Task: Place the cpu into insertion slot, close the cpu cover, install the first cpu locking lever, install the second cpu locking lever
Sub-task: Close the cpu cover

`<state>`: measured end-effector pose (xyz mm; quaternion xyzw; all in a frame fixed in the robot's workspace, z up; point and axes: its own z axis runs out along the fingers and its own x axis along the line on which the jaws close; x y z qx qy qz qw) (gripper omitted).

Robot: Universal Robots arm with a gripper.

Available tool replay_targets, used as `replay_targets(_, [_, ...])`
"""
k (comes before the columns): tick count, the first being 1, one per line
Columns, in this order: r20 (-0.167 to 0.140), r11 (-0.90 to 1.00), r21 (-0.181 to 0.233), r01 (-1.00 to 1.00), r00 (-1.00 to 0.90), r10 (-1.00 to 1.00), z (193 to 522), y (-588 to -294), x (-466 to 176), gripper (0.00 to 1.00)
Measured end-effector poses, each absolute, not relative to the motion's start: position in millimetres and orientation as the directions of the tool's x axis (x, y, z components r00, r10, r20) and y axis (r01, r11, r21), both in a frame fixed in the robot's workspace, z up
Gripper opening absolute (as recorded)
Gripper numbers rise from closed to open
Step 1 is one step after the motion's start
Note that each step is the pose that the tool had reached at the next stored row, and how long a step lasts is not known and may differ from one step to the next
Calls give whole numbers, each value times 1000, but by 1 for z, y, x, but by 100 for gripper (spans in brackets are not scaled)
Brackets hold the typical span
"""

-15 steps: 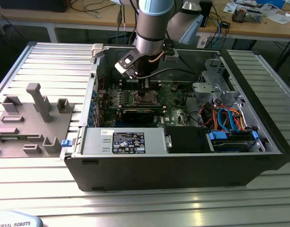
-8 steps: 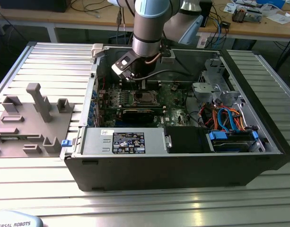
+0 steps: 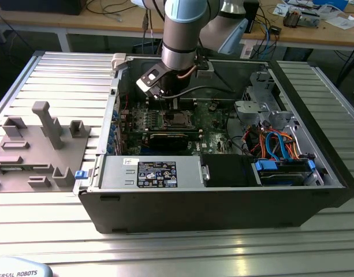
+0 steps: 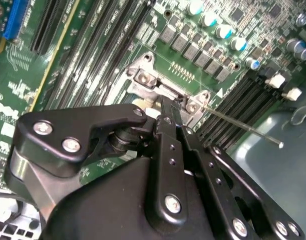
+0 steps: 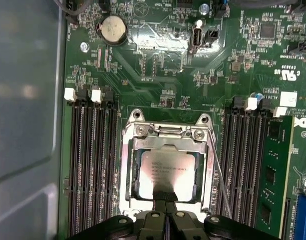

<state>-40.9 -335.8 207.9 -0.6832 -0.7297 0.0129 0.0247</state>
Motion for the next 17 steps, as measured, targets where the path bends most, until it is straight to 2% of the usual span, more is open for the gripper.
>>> replay_targets(6, [21, 66, -66, 996, -65, 998, 209, -336, -21, 11])
replay_targets(17, [24, 67, -66, 996, -65, 998, 222, -336, -19, 11])
